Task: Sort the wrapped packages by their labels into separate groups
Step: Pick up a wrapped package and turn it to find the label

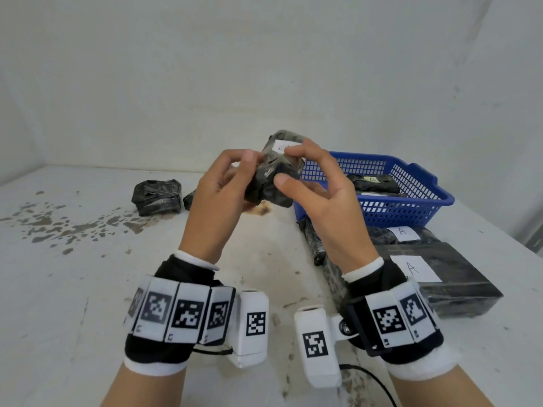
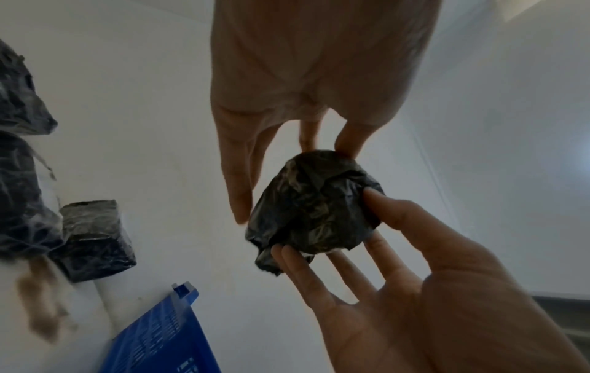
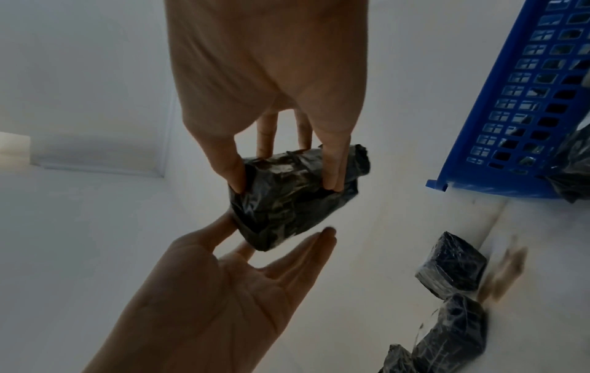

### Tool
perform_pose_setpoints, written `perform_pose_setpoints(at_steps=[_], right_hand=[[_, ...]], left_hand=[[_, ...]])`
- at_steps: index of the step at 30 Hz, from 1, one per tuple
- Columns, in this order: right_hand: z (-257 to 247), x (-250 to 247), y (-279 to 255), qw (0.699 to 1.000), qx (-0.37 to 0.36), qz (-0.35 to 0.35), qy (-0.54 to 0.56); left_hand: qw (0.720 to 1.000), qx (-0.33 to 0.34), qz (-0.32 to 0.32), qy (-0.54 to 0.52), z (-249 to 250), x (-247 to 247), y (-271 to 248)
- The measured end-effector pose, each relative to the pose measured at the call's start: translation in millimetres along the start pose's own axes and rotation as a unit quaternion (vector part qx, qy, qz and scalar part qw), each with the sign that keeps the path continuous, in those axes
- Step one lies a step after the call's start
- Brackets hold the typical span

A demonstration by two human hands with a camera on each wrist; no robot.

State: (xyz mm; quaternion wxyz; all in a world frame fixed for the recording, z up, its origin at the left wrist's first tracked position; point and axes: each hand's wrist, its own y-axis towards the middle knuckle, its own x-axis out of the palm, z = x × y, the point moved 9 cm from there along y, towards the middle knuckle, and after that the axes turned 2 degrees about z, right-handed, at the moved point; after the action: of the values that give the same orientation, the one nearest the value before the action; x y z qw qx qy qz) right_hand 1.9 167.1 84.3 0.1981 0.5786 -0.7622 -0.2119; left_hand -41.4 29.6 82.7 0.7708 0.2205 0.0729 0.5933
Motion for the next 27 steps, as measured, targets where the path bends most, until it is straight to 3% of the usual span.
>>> perform_pose_setpoints(at_steps=[3, 8, 15, 27], right_hand=[[0.7, 2.8, -0.9, 1.000, 0.007, -0.014, 0.002], [0.8, -0.1, 0.5, 0.999, 0.022, -0.015, 0.019], [19.1, 3.9, 1.3, 0.995, 0.095, -0.012, 0.002], [15.1, 2.0, 0.9, 0.994, 0.104, -0.016, -0.017]], left_hand=[[0.998, -0.063, 0.000, -0.023, -13.5, -1.6, 1.3], [0.996, -0.088, -0.014, -0.025, -18.9, 1.2, 1.7], [0.997, -0.076, -0.001, -0.008, -16.6, -0.7, 2.1], [0.998, -0.069, -0.005, 0.012, -15.7, -1.6, 2.1]])
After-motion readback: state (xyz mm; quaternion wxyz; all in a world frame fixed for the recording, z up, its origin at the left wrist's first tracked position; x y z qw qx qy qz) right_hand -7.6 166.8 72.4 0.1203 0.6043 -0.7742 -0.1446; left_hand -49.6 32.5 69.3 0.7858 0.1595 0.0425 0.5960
